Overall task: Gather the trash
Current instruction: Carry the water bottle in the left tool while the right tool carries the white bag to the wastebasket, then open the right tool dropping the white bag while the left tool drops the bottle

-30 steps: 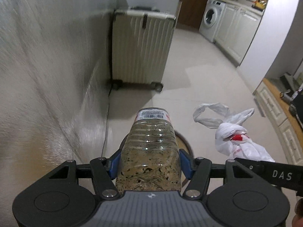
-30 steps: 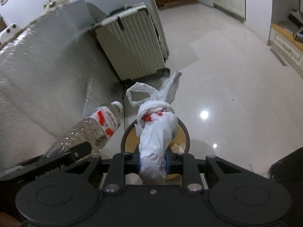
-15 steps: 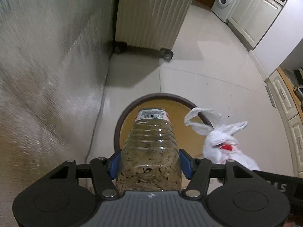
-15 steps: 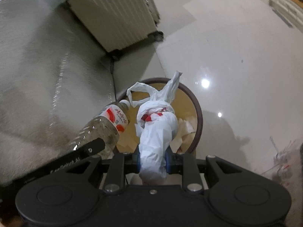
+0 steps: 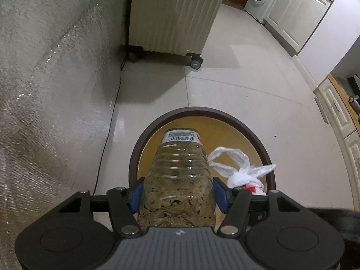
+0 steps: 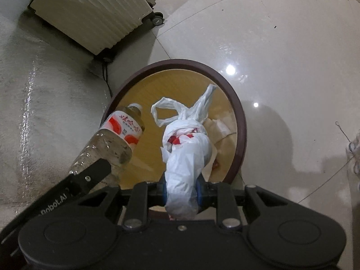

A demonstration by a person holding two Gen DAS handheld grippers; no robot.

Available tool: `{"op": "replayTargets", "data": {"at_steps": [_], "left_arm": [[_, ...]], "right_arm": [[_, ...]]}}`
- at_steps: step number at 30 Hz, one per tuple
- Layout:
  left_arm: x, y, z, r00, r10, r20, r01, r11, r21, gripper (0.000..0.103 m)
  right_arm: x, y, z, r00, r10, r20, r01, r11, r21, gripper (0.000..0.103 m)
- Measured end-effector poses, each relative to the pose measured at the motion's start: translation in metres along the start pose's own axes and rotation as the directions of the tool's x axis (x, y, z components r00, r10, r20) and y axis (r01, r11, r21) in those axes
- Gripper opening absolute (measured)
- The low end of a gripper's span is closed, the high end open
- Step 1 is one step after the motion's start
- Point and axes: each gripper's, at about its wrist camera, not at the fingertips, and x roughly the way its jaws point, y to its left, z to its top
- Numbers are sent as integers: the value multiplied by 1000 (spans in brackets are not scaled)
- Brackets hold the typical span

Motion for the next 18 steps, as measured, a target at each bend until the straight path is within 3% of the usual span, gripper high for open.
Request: {"op": "replayTargets", "data": {"at_steps": [11, 18], "left_arm": [[11, 3, 4, 1000, 5, -29, -5, 1000, -1, 62], [14, 5, 6, 999, 5, -38, -5, 1000, -11, 62]], "right_arm": [[22, 5, 11, 1000, -3, 17, 2, 1000, 2, 25], [20, 5, 12, 999, -29, 25, 29, 999, -14, 33]]}}
